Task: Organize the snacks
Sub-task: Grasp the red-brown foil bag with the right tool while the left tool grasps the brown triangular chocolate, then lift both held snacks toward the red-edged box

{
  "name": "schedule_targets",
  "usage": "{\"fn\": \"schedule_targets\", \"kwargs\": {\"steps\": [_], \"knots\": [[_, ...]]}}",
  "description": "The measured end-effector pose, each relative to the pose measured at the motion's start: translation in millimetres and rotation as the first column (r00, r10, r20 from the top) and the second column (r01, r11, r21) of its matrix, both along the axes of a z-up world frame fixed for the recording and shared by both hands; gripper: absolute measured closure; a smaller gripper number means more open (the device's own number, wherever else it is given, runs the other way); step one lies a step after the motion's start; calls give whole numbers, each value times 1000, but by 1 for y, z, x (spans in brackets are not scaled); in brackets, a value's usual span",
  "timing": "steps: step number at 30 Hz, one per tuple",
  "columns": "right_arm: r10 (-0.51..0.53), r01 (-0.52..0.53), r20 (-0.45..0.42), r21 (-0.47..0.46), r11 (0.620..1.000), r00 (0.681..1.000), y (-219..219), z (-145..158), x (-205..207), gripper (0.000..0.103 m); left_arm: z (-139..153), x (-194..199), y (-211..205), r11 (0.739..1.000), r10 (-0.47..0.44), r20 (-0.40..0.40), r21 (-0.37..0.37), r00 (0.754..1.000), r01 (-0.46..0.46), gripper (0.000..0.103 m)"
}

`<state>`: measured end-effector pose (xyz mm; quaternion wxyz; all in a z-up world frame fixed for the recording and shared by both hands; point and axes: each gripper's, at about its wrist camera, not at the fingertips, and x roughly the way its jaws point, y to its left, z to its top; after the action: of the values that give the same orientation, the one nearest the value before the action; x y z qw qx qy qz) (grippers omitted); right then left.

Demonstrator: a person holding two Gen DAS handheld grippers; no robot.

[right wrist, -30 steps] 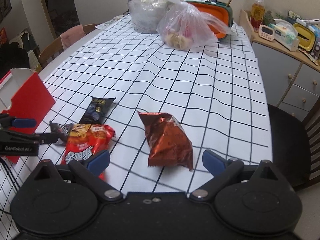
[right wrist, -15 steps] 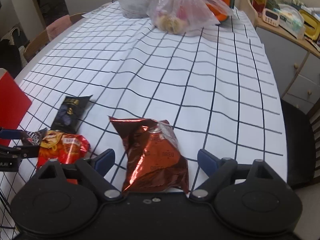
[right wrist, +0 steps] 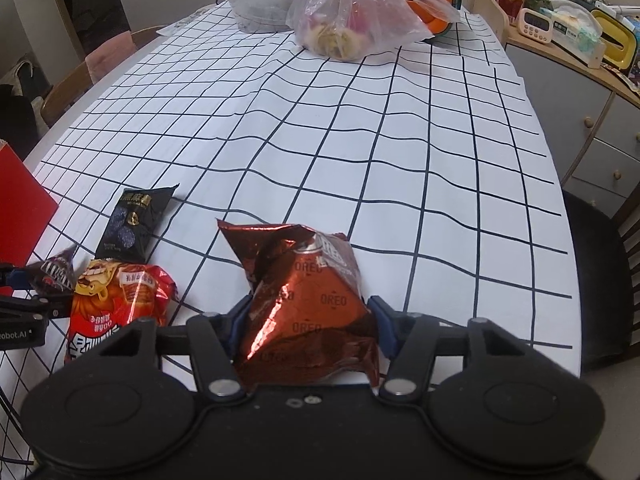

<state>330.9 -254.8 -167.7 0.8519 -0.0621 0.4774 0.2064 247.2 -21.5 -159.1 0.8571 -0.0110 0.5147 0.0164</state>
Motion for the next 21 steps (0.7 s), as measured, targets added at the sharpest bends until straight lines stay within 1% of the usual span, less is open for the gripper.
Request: {"fn": "schedule_targets", "kwargs": {"steps": [2,4,8,10,14,21], "knots": [[-5,5,4,0,1000,1000,-1,1,-3,50,0,0,0,1000,-13,2,2,1000,13,56],[-11,11,7,1,1000,1000,-2,2,-6,51,1,-1,0,1000,-14,2,3,1000,14,60],[-25,25,20,7,1000,999,-4,9,-16,53,3,-5,2,1000,-9,11,-7,1000,10,62],[-36,36,25,15,999,999,-5,13,-21,53,5,-8,3,1000,0,19,-5,1000,1,62],[-42,41,33,38,998,999,-8,26,-35,53,15,-17,6,999,12,32,-30,999,-11,62],[-37,33,59,69,997,998,-4,56,-67,53,37,-41,9,998,32,48,-57,998,-30,62]]}}
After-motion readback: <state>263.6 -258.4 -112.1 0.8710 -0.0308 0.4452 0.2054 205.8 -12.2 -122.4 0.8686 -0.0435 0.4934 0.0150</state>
